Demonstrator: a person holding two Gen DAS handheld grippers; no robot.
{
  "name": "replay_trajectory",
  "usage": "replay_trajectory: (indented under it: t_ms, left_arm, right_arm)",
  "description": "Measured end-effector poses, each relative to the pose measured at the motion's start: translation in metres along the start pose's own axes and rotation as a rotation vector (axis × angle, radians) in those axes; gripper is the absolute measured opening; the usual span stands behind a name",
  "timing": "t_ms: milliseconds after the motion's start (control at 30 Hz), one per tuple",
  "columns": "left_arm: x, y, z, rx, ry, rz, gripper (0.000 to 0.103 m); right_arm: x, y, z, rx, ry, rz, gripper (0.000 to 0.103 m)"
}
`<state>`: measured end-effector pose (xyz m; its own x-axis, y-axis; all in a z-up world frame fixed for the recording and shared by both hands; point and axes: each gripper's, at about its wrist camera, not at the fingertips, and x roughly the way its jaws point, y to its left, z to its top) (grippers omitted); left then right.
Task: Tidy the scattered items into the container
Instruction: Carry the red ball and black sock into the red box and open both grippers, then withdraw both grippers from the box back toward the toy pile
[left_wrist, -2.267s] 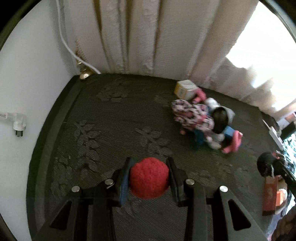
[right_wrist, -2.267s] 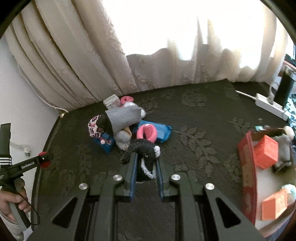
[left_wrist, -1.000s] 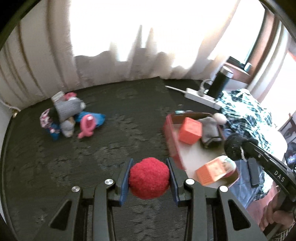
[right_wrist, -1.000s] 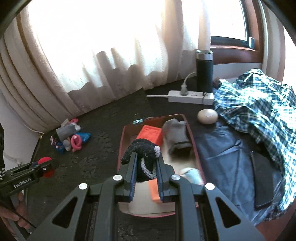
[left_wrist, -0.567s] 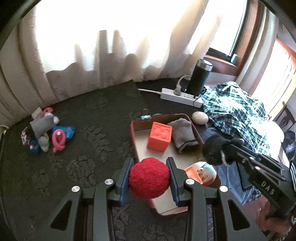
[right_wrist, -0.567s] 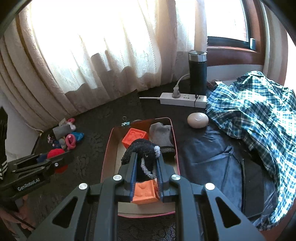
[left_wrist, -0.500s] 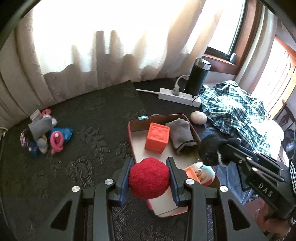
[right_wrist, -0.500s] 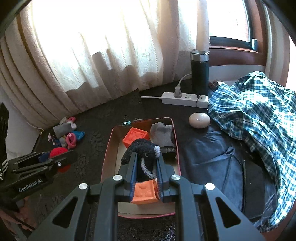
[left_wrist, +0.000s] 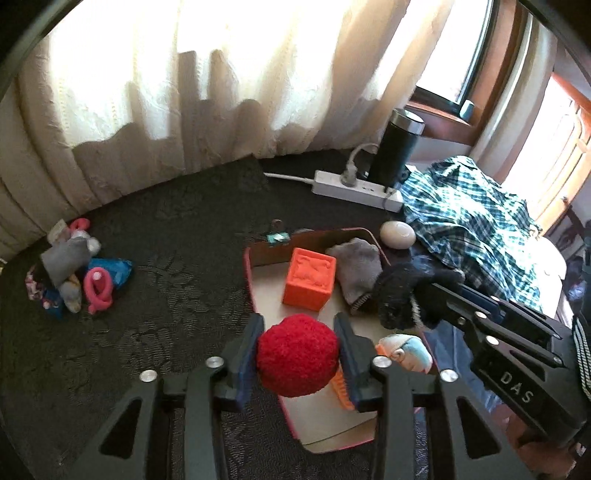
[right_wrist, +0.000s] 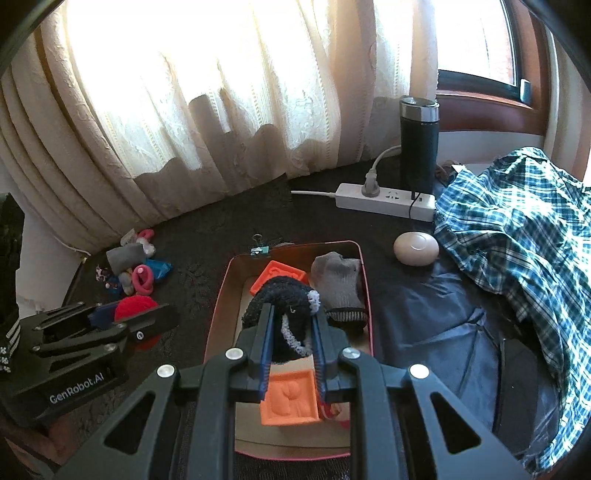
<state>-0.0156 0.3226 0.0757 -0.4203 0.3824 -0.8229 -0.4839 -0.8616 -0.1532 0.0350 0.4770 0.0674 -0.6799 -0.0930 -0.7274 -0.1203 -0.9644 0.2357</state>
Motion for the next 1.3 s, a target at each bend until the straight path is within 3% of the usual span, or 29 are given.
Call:
replay_trajectory:
  t_ms: [33,67,100,533,700,933,1067,1300]
  left_arm:
    - [0.002,-0.001,0.0,0.002,0.007,-0.001,0.055]
    - [0.004,-0.001,0.001,0.005,0.015,-0.001,0.07]
    - [0.004,-0.001,0.0,0.005,0.009,-0.002,0.074]
    - [0.012,0.012,0.003,-0.021,0.022,-0.003,0.074]
    - [0.013,0.016,0.001,-0.037,0.031,0.005,0.074]
    - [0.01,0.024,-0.006,-0.062,0.04,0.026,0.074]
    - [0.003,0.033,-0.011,-0.08,0.035,0.044,0.074]
    - [-0.01,0.054,-0.025,-0.116,0.033,0.083,0.074]
  right_arm:
    - [0.002,-0.001,0.001,0.004,0.003,-0.001,0.025]
    - [0.003,-0.001,0.002,0.01,0.006,-0.001,0.025]
    - [0.005,-0.003,0.003,0.019,0.01,0.001,0.026]
    - [0.018,-0.006,0.006,0.045,0.043,-0.007,0.027]
    - [0.017,-0.005,0.005,0.048,0.044,-0.017,0.05]
    - [0.014,0.0,0.002,0.039,0.044,-0.021,0.053]
    - [0.013,0.007,-0.001,0.03,0.046,-0.018,0.067]
    - [0.013,0.028,-0.006,0.002,0.052,0.009,0.068]
